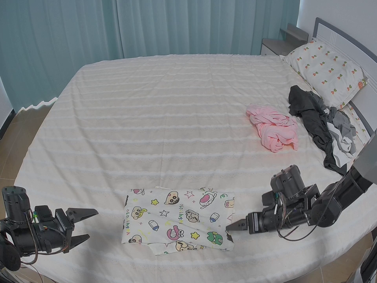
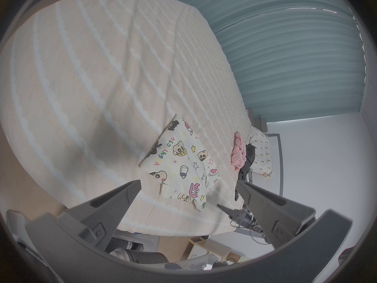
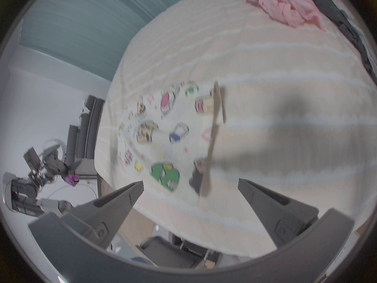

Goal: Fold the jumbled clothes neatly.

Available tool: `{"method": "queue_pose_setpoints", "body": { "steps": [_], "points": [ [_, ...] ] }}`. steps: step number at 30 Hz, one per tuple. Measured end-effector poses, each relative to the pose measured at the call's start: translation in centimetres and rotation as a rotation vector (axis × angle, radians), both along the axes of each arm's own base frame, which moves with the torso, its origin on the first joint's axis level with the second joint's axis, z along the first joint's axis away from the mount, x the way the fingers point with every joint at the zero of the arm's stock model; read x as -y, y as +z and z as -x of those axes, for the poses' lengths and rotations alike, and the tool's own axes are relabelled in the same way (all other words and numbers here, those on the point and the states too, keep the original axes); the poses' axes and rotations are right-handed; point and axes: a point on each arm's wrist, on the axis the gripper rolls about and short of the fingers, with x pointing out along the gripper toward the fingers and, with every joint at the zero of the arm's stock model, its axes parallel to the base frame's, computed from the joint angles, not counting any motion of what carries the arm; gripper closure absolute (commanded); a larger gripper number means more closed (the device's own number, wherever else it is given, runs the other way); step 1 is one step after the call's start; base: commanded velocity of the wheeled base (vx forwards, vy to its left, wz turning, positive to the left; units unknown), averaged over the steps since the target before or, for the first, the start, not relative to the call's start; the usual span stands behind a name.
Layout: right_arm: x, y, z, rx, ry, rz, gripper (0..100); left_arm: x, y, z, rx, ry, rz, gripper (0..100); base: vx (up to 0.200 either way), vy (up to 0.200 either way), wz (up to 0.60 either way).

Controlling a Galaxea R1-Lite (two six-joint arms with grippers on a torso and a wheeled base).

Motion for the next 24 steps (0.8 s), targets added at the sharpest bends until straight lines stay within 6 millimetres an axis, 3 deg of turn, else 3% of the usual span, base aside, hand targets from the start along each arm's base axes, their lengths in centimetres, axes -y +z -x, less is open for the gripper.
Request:
{"method": "queue_pose_setpoints", "body": {
  "steps": [7,15,23,24],
  "points": [
    [-1.0,2.0,-4.5,0.108,-0.058,-0.074,0,0.0,0.0,0.0,-0.002,-0.005,0.003,0,0.000,0.000,0.00],
    [-2.9,0.0,-9.0,0.117,-0.095,-0.066,0,0.1,-0.2,0.2,-0.010,-0.027,0.016,0,0.000,0.000,0.00],
    [-3.6,-1.8,-10.4,0.089,-0.102,-0.043,0,0.1,-0.3,0.2,-0.017,-0.030,0.018,0,0.000,0.000,0.00],
    [-3.6,-1.9,-10.5,0.087,-0.101,-0.042,100,0.1,-0.3,0.2,-0.019,-0.031,0.018,0,0.000,0.000,0.00]
  ]
}}
